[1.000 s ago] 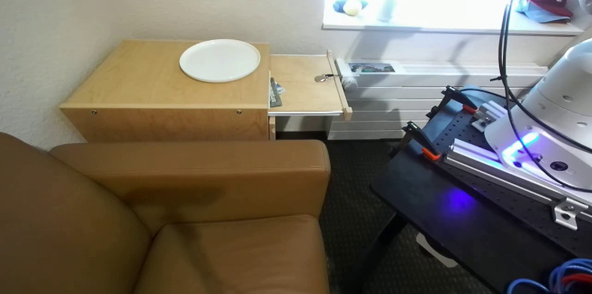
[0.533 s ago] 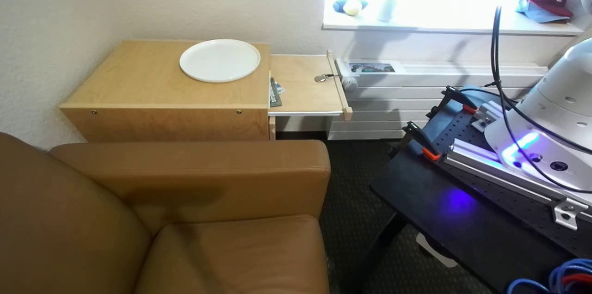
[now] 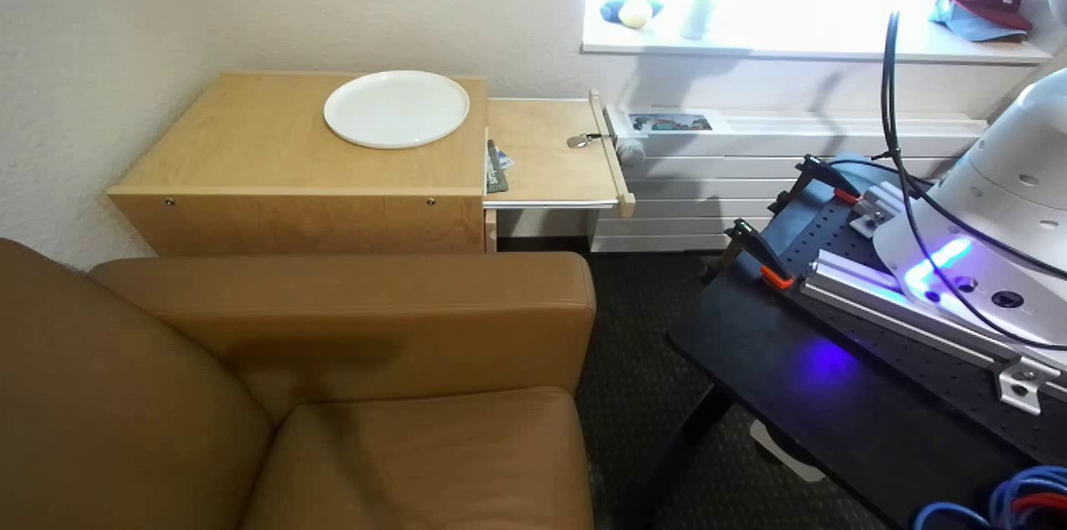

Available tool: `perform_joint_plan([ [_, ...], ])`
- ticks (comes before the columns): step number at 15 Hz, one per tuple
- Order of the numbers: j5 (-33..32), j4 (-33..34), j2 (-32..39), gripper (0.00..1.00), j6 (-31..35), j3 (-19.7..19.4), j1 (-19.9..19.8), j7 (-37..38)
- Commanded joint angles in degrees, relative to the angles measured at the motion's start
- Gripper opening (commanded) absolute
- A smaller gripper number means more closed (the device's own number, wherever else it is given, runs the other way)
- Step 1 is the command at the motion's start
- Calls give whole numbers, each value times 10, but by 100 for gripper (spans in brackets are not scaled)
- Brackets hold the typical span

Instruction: Put the screwdriver on the open drawer

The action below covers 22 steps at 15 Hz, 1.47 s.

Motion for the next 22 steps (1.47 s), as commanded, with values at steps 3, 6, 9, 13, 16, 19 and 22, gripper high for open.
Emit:
perform_joint_plan([
  [3,-7,-1,-1,33,0,8,-1,1],
  [6,-7,-1,-1,33,0,8,-1,1],
  [9,-7,-1,-1,33,-1,8,-1,1],
  [13,-7,-1,-1,33,-1,8,-1,1],
  [16,-7,-1,-1,33,-1,8,-1,1],
  [19,-15,-2,6,8,5,3,0,-17],
  [22,-8,4,24,8,-1,23,-15,-144],
])
